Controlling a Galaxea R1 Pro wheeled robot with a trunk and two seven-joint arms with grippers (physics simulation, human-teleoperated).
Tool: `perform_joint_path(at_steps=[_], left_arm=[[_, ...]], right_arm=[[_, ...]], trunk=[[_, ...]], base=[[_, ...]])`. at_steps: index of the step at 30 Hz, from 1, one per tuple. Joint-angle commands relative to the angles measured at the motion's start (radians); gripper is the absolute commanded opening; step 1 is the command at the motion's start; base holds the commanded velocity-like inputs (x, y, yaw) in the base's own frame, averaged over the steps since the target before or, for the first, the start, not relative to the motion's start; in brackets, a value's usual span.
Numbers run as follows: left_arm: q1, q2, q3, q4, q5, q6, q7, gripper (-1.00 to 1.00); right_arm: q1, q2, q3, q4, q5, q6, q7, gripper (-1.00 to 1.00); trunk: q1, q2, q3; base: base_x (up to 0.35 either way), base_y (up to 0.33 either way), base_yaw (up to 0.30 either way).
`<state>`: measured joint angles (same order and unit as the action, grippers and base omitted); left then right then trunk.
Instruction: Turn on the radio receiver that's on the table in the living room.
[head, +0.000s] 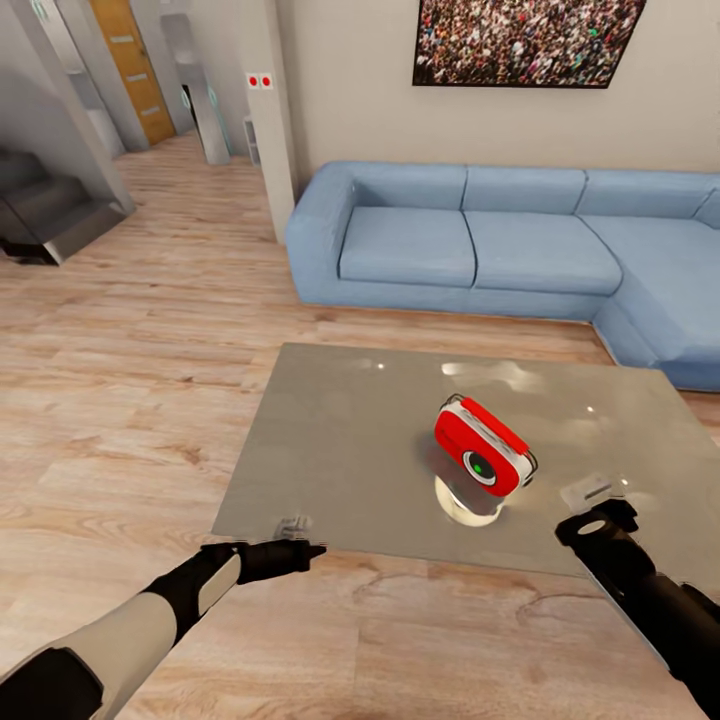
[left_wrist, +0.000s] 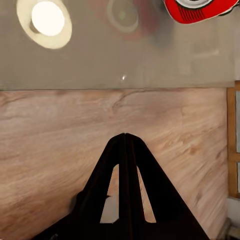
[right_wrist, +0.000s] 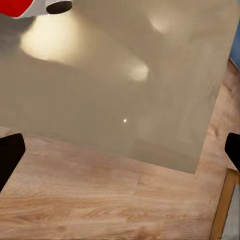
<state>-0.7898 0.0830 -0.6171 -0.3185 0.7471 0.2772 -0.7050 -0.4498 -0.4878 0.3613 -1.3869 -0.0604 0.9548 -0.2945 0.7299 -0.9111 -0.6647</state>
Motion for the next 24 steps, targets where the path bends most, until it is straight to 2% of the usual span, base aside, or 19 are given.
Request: perform_joint_path(at_steps=[1, 3, 5, 6, 7, 9, 12, 16, 24], left_arm=[[0.001, -0.002, 0.0, 0.011, -0.004, 0.0, 0.0, -1.0], [0.004, -0.004, -0.001, 0.023, -0.018, 0.0, 0.0, -1.0], [0.014, -0.014, -0.001, 0.033, -0.041, -0.001, 0.002, -1.0], [0.017, -0.017, -0.001, 0.037, -0.049, -0.001, 0.003, -1.0], [0.024, -0.033, -0.001, 0.063, -0.085, -0.002, 0.006, -1.0], [0.027, -0.049, -0.001, 0.103, -0.117, -0.008, 0.007, -1.0], [0.028, -0.072, -0.001, 0.154, -0.134, -0.052, 0.009, -1.0], [0.029, -0.098, 0.0, 0.21, -0.141, -0.105, 0.011, -1.0], [0.029, -0.107, 0.0, 0.232, -0.142, -0.12, 0.015, -1.0]], right_arm=[[0.003, 0.001, 0.0, 0.036, -0.002, -0.03, -0.002, 1.0], [0.013, 0.004, -0.001, 0.118, -0.033, -0.098, -0.005, 1.0], [0.028, 0.01, 0.0, 0.222, -0.099, -0.168, -0.012, 1.0], [0.031, 0.012, 0.0, 0.249, -0.116, -0.186, -0.015, 1.0], [0.037, 0.016, 0.0, 0.34, -0.163, -0.257, -0.042, 1.0], [0.04, 0.017, 0.001, 0.385, -0.185, -0.313, -0.079, 1.0], [0.041, 0.016, 0.002, 0.402, -0.196, -0.344, -0.109, 1.0], [0.042, 0.015, 0.002, 0.404, -0.199, -0.355, -0.121, 1.0], [0.054, 0.017, 0.004, 0.42, -0.205, -0.366, -0.124, 1.0]], trunk=[[0.0, 0.0, 0.002], [0.0, 0.0, 0.005], [0.0, 0.0, 0.008], [0.0, 0.0, 0.009], [0.0, 0.0, 0.011], [0.0, 0.0, 0.014], [0.0, 0.0, 0.019], [0.0, 0.0, 0.025], [0.0, 0.0, 0.038]], base=[[0.0, 0.0, 0.005], [0.0, 0.0, 0.039], [0.0, 0.0, 0.066], [0.0, 0.0, 0.073], [0.0, 0.0, 0.079], [0.0, 0.0, 0.075], [0.0, 0.0, 0.069], [0.0, 0.0, 0.067], [0.0, 0.0, 0.066]])
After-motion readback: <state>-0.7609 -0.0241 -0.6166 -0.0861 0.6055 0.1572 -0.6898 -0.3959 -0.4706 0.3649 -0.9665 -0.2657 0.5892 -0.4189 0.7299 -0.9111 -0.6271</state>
